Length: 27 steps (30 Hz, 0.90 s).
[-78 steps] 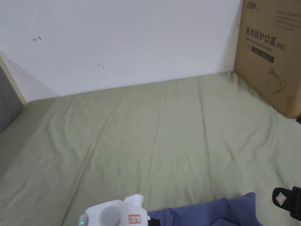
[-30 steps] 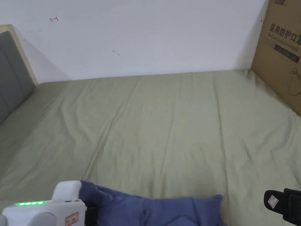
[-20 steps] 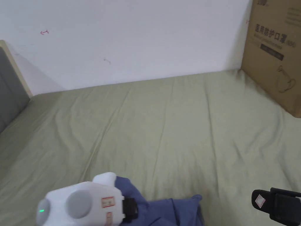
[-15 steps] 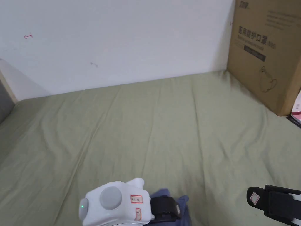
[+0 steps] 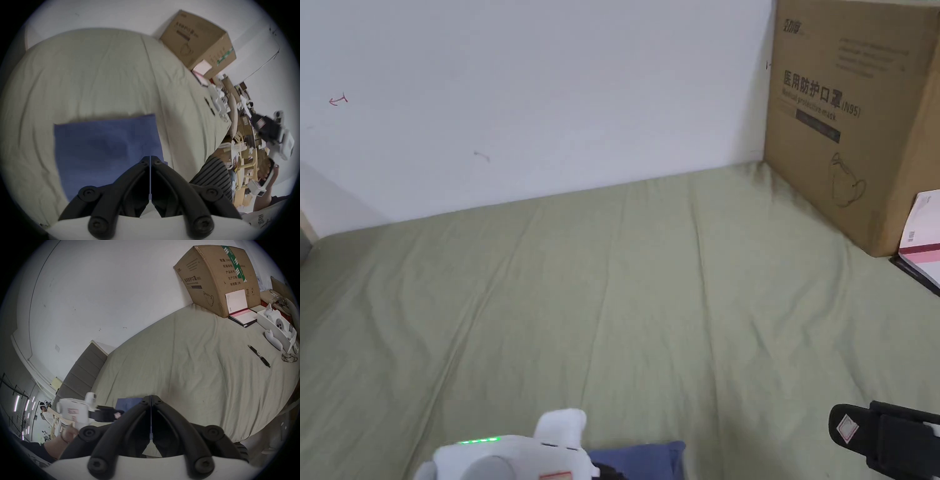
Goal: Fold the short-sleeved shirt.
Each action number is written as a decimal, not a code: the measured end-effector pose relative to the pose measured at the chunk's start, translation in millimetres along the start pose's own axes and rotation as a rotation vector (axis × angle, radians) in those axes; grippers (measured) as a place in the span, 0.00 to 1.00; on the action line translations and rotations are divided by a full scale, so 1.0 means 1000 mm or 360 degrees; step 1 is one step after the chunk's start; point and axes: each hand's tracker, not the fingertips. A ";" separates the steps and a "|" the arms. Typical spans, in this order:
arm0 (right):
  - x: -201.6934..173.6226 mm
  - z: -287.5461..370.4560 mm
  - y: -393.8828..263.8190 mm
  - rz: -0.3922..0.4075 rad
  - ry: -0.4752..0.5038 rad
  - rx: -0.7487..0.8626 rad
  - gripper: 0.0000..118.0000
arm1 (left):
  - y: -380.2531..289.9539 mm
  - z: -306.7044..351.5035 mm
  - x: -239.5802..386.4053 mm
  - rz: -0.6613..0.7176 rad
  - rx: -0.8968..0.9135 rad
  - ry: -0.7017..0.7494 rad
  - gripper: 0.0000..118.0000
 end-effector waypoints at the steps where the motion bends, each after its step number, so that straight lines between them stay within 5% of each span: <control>1: 0.001 0.000 0.000 -0.0005 0.0018 0.0005 0.00 | -0.001 -0.012 0.000 0.0017 -0.0030 -0.0032 0.01; 7: -0.001 0.000 0.000 -0.0033 -0.0010 0.0061 0.00 | -0.009 -0.103 -0.002 0.0072 -0.0171 -0.0026 0.00; 13: 0.000 -0.002 0.000 -0.0147 0.0139 0.0137 0.00 | -0.019 -0.114 -0.016 0.0514 -0.0105 -0.0518 0.01; 17: -0.011 -0.004 0.005 -0.0178 0.0236 0.0156 0.00 | -0.017 -0.029 0.015 0.0225 0.0412 -0.0507 0.01; 23: -0.066 0.032 0.029 0.0163 0.0321 0.0650 0.00 | -0.014 0.134 0.054 -0.0299 0.1259 -0.0023 0.01; 27: -0.105 0.045 0.030 0.0568 0.0170 0.1067 0.00 | -0.040 0.185 0.070 -0.0399 0.1893 0.0736 0.01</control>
